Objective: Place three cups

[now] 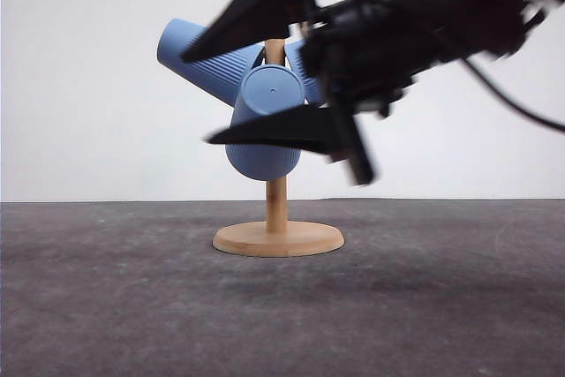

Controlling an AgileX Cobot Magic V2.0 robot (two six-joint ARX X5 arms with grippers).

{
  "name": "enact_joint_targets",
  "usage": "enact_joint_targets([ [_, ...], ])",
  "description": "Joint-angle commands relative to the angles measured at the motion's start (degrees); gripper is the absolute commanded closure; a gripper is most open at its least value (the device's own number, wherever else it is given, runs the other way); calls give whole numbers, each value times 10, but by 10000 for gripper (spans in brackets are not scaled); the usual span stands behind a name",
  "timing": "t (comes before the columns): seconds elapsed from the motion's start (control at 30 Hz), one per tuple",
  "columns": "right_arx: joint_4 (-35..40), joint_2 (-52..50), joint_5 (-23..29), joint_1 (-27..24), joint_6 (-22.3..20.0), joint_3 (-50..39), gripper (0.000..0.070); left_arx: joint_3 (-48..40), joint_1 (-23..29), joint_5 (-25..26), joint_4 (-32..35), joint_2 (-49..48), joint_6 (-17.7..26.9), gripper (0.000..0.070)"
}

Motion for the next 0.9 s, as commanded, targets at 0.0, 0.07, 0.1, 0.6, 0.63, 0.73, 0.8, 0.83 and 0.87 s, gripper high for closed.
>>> enact_joint_targets([
  [0.0, -118, -43, 38, -5, -199, 4, 313, 12, 0, 1, 3, 4, 8, 224],
  [0.07, -203, -88, 81, -18, -279, 4, 313, 12, 0, -1, 4, 4, 9, 224],
  [0.1, -241, -109, 104, -25, -316, 4, 313, 12, 0, -3, 4, 4, 11, 224],
  [0.6, -506, -309, 467, -132, -722, 5, 317, 5, 1, -225, 30, -10, 23, 228],
  [0.63, -504, -317, 474, -139, -732, 5, 317, -3, 1, -230, 48, -19, 23, 228],
  [0.73, -495, -342, 477, -166, -755, 5, 317, -52, 3, -246, 126, -62, 22, 228],
  [0.8, -484, -356, 470, -187, -759, 5, 317, -98, 4, -253, 178, -98, 20, 228],
  [0.83, -478, -362, 461, -196, -759, 5, 317, -125, 5, -255, 204, -117, 19, 228],
  [0.87, -469, -368, 449, -205, -760, 5, 317, -152, 5, -258, 227, -136, 18, 228],
])
